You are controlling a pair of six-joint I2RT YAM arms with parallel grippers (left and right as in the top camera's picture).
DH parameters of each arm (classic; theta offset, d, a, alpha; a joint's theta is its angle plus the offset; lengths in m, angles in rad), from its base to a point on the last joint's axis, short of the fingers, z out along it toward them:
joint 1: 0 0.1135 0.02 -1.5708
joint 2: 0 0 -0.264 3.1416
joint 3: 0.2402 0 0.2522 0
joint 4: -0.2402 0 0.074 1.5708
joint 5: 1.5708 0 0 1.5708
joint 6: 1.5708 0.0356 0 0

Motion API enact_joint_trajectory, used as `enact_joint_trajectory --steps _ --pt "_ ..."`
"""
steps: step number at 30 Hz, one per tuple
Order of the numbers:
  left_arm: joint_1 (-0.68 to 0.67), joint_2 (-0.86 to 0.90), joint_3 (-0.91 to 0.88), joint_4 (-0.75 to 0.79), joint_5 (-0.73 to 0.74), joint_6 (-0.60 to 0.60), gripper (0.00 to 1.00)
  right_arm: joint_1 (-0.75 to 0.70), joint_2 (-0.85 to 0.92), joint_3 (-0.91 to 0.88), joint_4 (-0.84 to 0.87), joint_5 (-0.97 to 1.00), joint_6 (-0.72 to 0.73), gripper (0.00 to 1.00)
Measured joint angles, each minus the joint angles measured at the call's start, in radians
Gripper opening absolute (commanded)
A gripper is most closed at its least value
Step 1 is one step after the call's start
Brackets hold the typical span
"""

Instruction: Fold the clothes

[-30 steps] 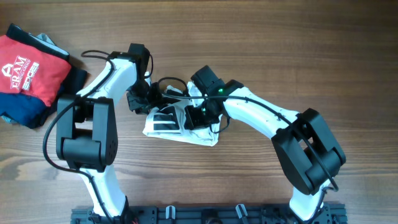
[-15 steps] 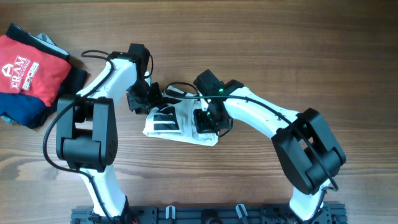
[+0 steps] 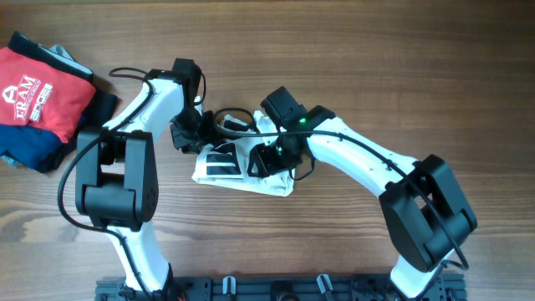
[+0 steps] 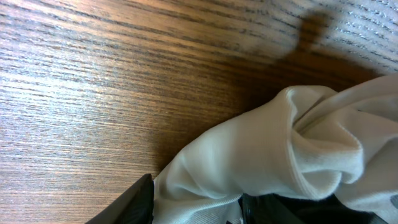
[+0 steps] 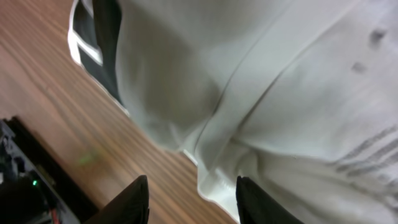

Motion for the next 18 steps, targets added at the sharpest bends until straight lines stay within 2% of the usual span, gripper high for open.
enact_joint_trajectory --steps 8,10,14,18 --pt "0.0 0.0 0.0 0.0 0.0 0.0 0.45 0.0 0.048 0.0 0.09 -0.021 0.049 0.39" --pt "0.0 0.0 0.0 0.0 0.0 0.0 0.45 0.0 0.052 0.0 0.091 -0.021 0.062 0.33" --pt "0.0 0.0 0.0 0.0 0.0 0.0 0.45 0.0 0.081 0.0 0.109 -0.027 0.087 0.3" --pt "0.0 0.0 0.0 0.0 0.0 0.0 0.45 0.0 0.098 0.0 0.156 -0.09 0.097 0.15"
